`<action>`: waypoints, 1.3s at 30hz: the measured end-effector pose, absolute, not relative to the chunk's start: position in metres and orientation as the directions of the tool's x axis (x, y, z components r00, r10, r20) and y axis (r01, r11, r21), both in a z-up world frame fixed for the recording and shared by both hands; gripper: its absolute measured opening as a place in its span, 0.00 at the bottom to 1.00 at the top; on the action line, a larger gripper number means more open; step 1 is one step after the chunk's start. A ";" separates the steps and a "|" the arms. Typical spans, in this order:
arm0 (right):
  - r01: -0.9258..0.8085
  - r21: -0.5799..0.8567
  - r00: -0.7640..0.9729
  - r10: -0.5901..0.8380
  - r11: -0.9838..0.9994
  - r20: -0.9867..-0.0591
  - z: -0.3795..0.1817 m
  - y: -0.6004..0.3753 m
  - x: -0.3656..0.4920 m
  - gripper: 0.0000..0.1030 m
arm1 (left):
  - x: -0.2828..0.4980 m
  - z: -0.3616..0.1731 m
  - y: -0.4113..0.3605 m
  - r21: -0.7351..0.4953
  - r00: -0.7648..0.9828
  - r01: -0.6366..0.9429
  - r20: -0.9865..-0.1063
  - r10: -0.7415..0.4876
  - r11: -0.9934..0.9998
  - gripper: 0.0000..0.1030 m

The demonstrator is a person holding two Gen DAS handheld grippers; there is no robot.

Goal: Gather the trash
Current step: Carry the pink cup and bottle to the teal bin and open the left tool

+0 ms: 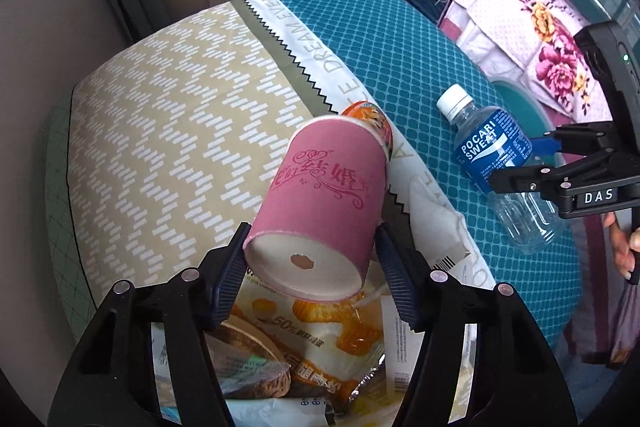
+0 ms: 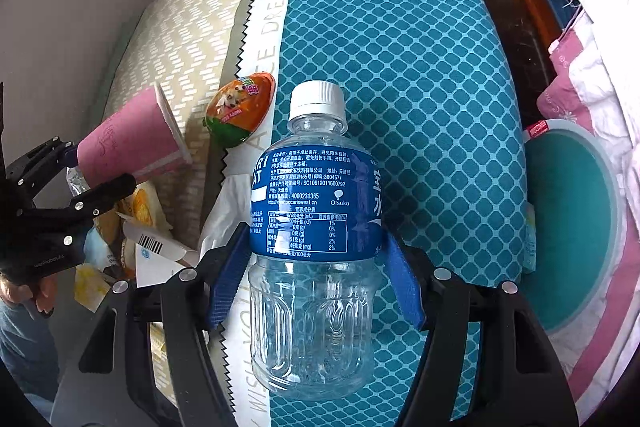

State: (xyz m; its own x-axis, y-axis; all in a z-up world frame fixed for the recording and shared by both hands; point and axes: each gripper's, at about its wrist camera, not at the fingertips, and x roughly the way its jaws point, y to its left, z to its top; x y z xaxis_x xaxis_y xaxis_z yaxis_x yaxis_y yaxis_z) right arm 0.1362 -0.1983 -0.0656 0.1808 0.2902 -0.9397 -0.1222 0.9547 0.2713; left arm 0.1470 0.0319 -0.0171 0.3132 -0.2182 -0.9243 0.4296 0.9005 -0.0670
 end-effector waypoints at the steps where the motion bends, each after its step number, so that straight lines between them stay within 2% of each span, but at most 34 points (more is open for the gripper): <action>1: -0.119 0.279 0.186 0.297 0.953 -0.936 -0.063 -0.200 0.134 0.60 | 0.144 -0.014 0.035 -0.084 0.314 0.418 -0.921 -0.231 0.904 0.62; 6: -0.107 0.306 0.213 0.323 0.946 -0.922 -0.051 -0.208 0.118 0.60 | 0.122 -0.005 0.045 -0.127 0.327 0.383 -0.908 -0.263 0.915 0.62; 26: -0.027 0.393 0.308 0.382 0.919 -0.871 -0.027 -0.256 0.076 0.60 | 0.078 0.039 0.035 -0.148 0.422 0.338 -0.859 -0.290 0.929 0.61; 39: 0.092 0.429 0.452 0.346 0.899 -0.822 0.002 -0.336 0.067 0.61 | 0.082 0.045 -0.064 -0.155 0.395 0.470 -0.843 -0.365 0.869 0.59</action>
